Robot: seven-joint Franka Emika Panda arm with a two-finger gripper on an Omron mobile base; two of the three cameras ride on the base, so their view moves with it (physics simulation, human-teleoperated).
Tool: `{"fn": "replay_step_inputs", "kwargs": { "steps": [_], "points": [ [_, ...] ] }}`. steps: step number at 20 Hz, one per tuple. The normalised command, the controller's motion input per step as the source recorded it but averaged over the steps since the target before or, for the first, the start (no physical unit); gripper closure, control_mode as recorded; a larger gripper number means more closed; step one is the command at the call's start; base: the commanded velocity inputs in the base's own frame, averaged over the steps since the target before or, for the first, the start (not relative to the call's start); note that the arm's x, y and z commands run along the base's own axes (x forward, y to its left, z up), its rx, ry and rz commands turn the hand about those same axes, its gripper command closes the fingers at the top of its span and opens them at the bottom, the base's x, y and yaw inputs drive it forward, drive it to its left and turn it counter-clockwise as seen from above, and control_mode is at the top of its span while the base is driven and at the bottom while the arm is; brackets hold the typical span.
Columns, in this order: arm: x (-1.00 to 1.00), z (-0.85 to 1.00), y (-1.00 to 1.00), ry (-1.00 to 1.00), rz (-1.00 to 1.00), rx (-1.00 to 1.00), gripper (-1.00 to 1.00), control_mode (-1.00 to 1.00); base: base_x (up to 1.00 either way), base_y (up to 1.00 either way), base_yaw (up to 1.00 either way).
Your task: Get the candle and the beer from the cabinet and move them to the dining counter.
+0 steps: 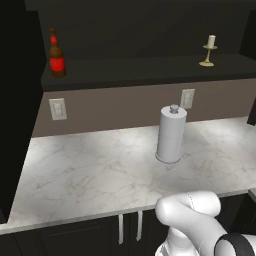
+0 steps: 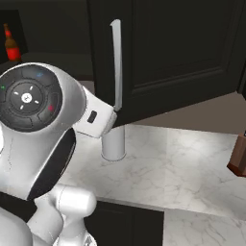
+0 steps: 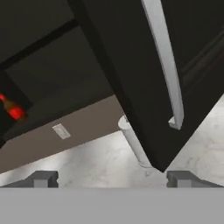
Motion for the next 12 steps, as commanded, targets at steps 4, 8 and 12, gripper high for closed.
{"fn": "replay_step_inputs", "kwargs": {
  "steps": [4, 8, 12],
  "points": [
    [-0.17, -0.09, 0.52, 0.18, -0.23, 0.12, -1.00, -1.00, 0.00, 0.00, 0.00],
    [-0.01, -0.07, 0.54, 0.21, -0.30, 0.12, -1.00, -1.00, 0.00, 0.00, 0.00],
    [0.00, -0.05, 0.50, 0.14, -0.34, 0.10, -1.00, -1.00, 0.00, 0.00, 0.00]
  ]
}}
